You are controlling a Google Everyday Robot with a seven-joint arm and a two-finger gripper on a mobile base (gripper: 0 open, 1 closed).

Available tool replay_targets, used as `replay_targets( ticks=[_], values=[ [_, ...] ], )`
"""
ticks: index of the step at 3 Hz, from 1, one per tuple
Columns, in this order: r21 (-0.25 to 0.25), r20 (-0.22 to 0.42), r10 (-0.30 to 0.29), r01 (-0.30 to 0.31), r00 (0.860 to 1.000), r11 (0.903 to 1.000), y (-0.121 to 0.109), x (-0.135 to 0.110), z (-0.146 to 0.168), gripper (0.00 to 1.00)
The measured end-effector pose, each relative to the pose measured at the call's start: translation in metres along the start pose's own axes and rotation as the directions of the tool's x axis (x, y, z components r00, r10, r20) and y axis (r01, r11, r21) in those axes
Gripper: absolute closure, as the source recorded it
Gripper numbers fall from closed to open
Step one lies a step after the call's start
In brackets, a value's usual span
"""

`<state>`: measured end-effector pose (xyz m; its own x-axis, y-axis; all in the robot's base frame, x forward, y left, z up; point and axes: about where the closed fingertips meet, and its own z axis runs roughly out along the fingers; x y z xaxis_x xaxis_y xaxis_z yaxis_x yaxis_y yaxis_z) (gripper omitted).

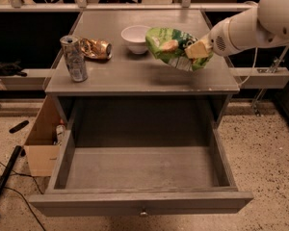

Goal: Pick green rice chip bag from top drawer and place on counter

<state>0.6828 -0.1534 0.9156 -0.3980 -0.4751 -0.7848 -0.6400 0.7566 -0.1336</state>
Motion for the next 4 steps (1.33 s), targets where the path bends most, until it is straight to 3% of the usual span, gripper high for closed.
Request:
replay_targets(
  ticks=[2, 3, 4],
  values=[
    [0.041, -0.043, 0.025, -0.023, 0.999, 0.9989, -0.04, 0.031, 0.015, 1.0],
    [0.033, -0.041, 0.031, -0.03, 0.999, 0.999, -0.039, 0.038, 0.02, 1.0],
    [0.033, -0.041, 0.031, -0.03, 0.999, 0.999, -0.039, 0.038, 0.021, 0.74]
  ],
)
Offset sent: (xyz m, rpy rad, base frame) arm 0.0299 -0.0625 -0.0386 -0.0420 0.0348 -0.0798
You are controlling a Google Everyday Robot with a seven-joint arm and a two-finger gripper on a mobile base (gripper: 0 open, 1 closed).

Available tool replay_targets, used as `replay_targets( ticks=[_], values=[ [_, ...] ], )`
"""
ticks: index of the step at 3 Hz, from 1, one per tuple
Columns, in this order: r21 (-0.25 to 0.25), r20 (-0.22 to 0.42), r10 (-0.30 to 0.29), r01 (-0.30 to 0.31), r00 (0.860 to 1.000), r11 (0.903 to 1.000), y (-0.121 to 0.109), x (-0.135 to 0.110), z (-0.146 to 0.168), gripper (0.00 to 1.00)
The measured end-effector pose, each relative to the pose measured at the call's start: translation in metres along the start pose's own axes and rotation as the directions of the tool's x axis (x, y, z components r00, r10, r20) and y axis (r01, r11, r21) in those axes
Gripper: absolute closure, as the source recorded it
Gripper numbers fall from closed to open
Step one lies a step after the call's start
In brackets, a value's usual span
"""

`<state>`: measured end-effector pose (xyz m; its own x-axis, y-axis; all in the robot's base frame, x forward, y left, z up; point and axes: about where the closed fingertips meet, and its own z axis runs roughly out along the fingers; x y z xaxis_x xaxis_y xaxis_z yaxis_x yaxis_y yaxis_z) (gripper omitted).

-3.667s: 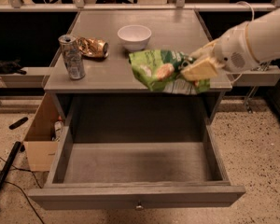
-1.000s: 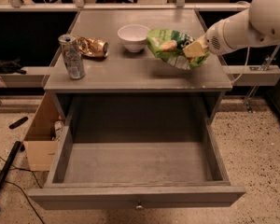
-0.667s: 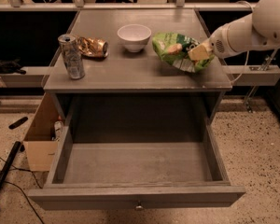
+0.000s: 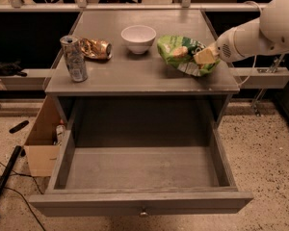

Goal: Pick green rice chip bag from top drawer and place on counter

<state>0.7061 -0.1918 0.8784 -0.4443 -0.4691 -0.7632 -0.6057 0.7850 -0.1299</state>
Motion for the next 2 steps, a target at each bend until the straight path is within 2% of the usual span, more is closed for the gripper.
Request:
replay_targets(
  ticks=[2],
  values=[
    [0.0, 0.0, 0.0, 0.0, 1.0, 1.0, 0.0, 0.0, 0.0, 0.28]
  ],
)
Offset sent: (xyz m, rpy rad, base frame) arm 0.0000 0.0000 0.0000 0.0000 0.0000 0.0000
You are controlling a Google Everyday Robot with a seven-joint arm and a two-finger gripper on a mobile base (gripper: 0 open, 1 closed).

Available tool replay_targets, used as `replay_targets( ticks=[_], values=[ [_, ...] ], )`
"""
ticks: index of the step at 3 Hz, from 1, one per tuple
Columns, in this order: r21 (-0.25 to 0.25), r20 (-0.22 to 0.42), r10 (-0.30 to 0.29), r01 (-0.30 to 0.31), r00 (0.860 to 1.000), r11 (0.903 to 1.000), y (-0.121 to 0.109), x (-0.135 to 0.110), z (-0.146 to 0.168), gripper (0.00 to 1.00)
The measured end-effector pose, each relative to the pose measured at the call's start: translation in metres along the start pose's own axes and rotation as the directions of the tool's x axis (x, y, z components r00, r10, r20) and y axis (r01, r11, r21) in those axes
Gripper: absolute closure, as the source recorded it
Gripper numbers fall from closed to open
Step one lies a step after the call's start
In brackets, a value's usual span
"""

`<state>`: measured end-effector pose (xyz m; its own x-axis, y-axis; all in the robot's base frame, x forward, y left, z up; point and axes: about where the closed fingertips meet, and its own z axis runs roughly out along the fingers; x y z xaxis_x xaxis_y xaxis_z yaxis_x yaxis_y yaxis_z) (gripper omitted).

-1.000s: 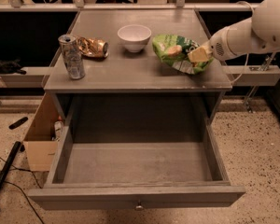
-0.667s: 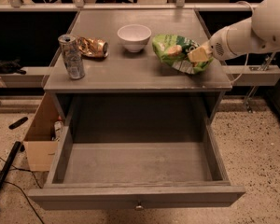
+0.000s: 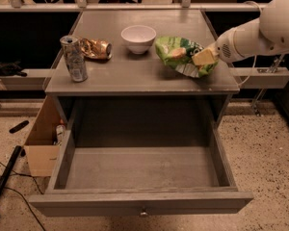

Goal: Pick green rice chip bag from top drawer and place on counter

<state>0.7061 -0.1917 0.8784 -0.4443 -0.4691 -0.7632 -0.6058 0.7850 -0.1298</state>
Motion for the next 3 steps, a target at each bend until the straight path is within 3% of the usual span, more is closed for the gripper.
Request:
replay_targets(
  ticks=[1, 3],
  values=[
    [0.0, 0.0, 0.0, 0.0, 1.0, 1.0, 0.0, 0.0, 0.0, 0.05],
    [0.0, 0.0, 0.0, 0.0, 1.0, 1.0, 0.0001, 0.0, 0.0001, 0.0]
  ],
)
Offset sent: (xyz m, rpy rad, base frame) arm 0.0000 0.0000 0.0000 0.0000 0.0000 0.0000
